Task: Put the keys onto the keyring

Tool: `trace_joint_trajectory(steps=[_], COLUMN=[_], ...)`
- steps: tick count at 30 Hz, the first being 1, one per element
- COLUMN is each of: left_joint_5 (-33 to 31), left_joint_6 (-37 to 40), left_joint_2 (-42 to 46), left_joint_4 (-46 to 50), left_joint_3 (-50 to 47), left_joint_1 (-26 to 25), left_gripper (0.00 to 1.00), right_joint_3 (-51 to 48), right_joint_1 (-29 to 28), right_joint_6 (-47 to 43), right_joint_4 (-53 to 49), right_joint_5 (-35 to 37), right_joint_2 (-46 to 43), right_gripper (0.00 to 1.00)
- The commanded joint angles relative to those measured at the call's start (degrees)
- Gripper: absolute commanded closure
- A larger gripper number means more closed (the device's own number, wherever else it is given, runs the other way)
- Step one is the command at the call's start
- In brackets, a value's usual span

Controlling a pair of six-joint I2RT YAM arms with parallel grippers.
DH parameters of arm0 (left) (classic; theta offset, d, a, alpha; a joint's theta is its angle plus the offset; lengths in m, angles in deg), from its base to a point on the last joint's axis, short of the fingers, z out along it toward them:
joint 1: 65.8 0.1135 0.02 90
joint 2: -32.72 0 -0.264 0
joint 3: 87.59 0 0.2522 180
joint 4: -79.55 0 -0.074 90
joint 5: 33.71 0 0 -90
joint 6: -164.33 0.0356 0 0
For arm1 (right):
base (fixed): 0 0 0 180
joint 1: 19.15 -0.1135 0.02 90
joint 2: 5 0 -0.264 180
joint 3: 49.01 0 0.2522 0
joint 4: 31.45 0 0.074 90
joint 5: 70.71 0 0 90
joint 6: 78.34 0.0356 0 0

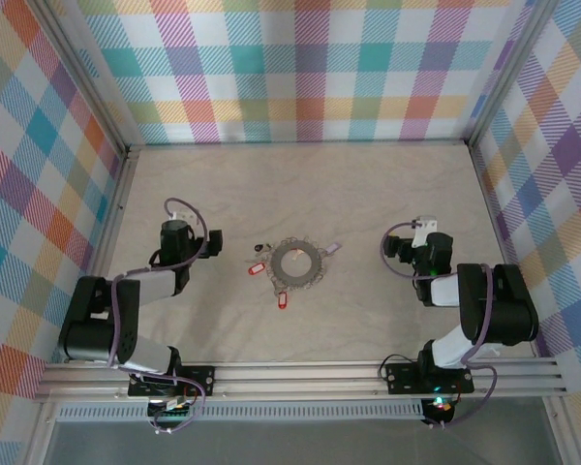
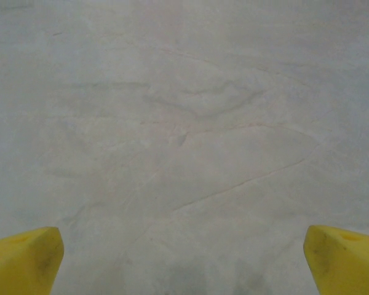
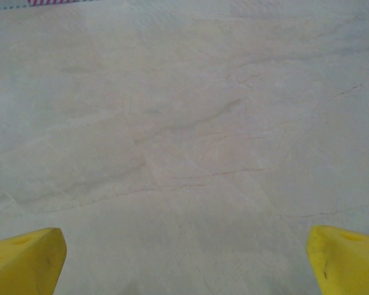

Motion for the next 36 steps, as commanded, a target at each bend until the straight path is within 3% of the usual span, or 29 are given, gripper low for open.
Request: trace_joint_trajectory(steps=[1,5,6,36], left_joint_5=[-0.5,-2.9,-2.7,-2.3], left_joint_6=[-0.4,-1.5,-1.6,-1.6], left_joint_2=[-3.3,-5.6,-4.7,-5.1], left_joint_4=[-9.0,-18.0,-14.5,-15.3], left_joint_3=[0.0,-3.8,-2.9,-3.0], left_joint_1=[-0.1,0.1,0.1,0.3], left_gripper=[0.0,0.0,0.0,0.0], right_joint_3=[4.7,4.7,4.7,4.9], right_joint_1=[0.2,-0.1,-0.2,-0.6], right_joint_6=[2.0,1.9,1.8,1.5], right_joint_4=[-1.4,-1.4,-1.3,-1.6], right_joint_5=[0.2,0.7,0.8,1.1], right_joint_2=[-0.6,-0.6,-0.5,-0.6], right_gripper=[0.0,0.0,0.0,0.0])
